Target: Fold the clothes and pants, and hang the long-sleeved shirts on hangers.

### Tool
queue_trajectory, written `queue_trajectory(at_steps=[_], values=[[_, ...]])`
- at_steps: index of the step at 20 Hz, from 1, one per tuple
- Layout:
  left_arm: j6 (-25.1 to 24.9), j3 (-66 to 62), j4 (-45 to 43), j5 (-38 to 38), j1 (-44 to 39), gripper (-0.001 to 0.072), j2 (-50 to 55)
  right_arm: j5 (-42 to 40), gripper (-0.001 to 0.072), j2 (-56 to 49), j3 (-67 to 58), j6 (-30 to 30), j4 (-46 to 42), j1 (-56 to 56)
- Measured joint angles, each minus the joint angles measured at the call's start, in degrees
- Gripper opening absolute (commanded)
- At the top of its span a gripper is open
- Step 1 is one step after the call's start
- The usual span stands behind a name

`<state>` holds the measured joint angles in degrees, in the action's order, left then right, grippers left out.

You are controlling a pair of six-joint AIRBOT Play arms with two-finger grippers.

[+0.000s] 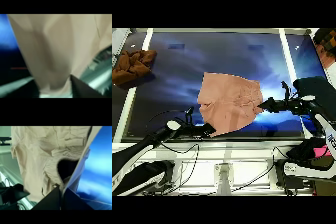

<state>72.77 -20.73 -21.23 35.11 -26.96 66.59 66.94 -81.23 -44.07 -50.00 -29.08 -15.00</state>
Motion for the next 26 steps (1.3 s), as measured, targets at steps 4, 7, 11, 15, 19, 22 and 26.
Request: queue_trajectory(at_steps=[4, 7, 11, 15, 19, 22, 26], values=[[-0.24, -0.57, 3.1, -3.23, -1.31, 0.0016, 0.28, 2.23, 0.0016, 0.52, 0.02, 0.0, -0.15, 0.0], [-2.32, -2.6, 4.0, -2.64, -0.72, 0.0015, -1.38, 3.85, 0.0016, 3.17, 0.02, 0.04, -0.72, 0.0], [-3.82, -5.05, 2.67, -1.07, 4.22, 0.0014, -8.48, 6.19, 0.0016, 9.55, 0.04, -1.11, -3.17, 0.0], [-4.13, -6.03, 1.31, 0.02, 11.37, 0.0013, -19.47, 9.03, 0.0016, 16.0, 0.04, -5.97, -8.04, 0.0], [-4.0, -8.55, 0.76, -0.07, 15.91, 0.0012, -28.26, 12.17, 0.0016, 22.21, 0.04, -8.13, -5.57, 0.02], [-3.93, -12.63, -0.15, -1.09, 17.2, 0.0012, -31.3, 14.38, 0.0016, 27.85, -0.07, -8.76, -0.26, 0.0], [-3.8, -21.44, -3.56, -0.81, 17.79, 0.0012, -32.79, 16.06, 0.0016, 36.68, -4.2, -10.34, 6.51, 0.0]])
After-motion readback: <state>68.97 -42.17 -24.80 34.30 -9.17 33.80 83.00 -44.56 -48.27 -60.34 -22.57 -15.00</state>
